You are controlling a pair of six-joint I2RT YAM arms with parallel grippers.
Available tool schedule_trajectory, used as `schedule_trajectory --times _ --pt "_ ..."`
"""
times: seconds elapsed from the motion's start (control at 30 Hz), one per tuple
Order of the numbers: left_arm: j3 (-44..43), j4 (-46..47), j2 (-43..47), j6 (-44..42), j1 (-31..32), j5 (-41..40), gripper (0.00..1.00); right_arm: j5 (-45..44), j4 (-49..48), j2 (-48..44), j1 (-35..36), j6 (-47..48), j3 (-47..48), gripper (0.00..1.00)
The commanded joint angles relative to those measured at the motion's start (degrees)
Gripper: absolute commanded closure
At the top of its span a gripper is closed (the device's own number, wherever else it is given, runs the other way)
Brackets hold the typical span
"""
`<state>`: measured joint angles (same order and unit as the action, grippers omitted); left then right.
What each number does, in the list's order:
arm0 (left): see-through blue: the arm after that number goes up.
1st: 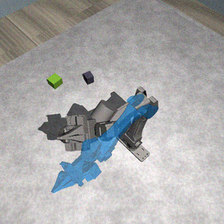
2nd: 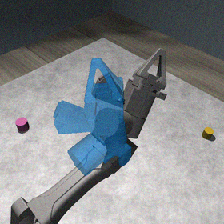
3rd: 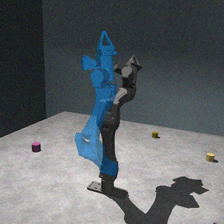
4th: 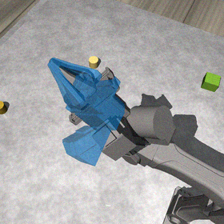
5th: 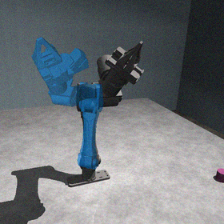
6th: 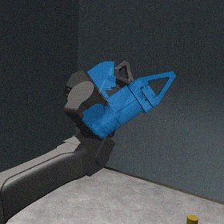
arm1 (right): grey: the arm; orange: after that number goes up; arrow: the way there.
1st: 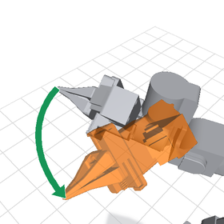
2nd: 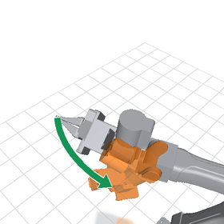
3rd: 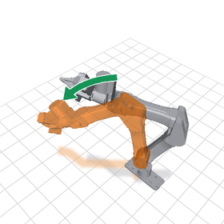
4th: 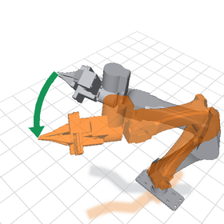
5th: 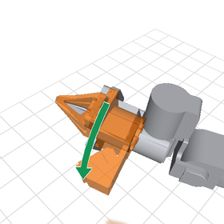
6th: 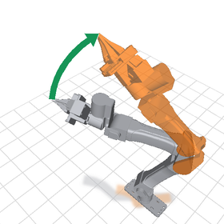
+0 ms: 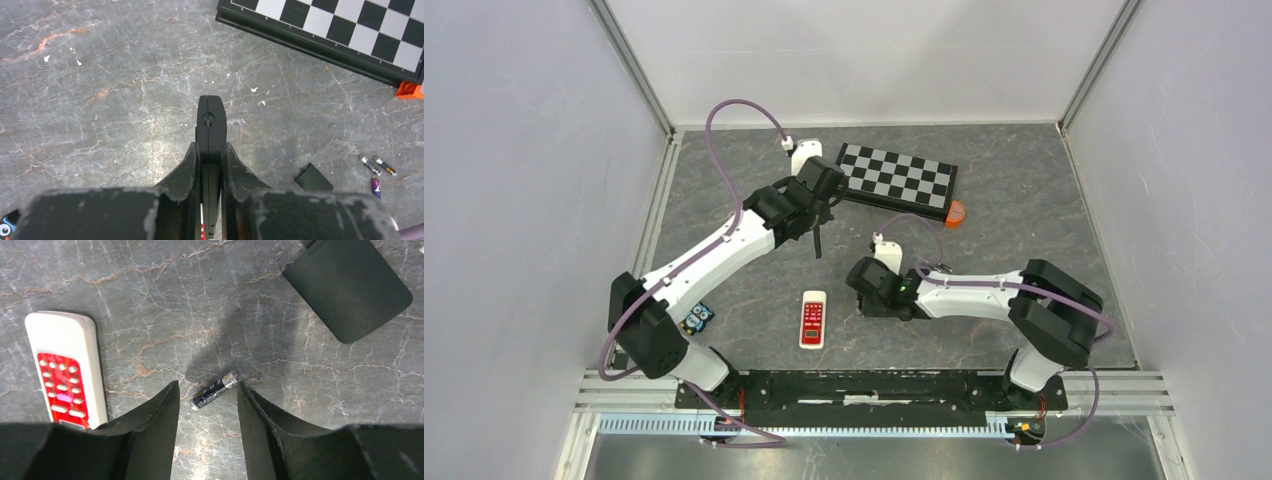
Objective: Load the batteries into the remote control
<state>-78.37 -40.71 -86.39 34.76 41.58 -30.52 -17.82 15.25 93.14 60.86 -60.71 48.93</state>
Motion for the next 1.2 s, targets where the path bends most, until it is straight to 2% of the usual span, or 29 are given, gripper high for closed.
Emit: schedule_trajectory --times 0.0,0.17,0.33,0.6,0.7,0.83,0.97,1.17 --pt "2.01 4.59 4.01 -2.75 -0.84 -2.61 0.98 -6.66 12.71 4.28 2.27 -3.10 4.54 0.51" --pt "5.01 6.30 5.46 -2.79 -2.45 -0.05 0.98 -11.02 18.29 8.18 3.95 -2.80 9.37 0.60" --pt "5.76 7.11 5.92 -2.72 -3.09 1.97 0.98 -11.62 19.36 10.04 3.91 0.32 11.19 0.77" --pt "8.54 8.81 7.36 -1.31 -3.53 5.51 0.98 -9.49 17.54 8.72 3.37 6.35 10.07 0.79" --pt "11.02 10.66 8.47 -0.77 -3.75 7.57 0.98 -8.05 15.00 7.06 2.52 7.99 7.81 0.86" --pt "16.39 17.03 10.15 -0.51 -6.35 16.64 0.98 -11.71 8.49 0.10 2.08 10.23 2.26 0.88" --pt "22.79 27.84 11.35 1.86 -8.26 28.71 0.98 -15.13 1.56 -9.02 0.60 14.01 -3.15 0.89" --pt "28.43 43.12 9.56 4.04 -8.43 42.37 0.98 -14.96 -8.89 -23.44 -1.41 21.70 -6.61 0.89"
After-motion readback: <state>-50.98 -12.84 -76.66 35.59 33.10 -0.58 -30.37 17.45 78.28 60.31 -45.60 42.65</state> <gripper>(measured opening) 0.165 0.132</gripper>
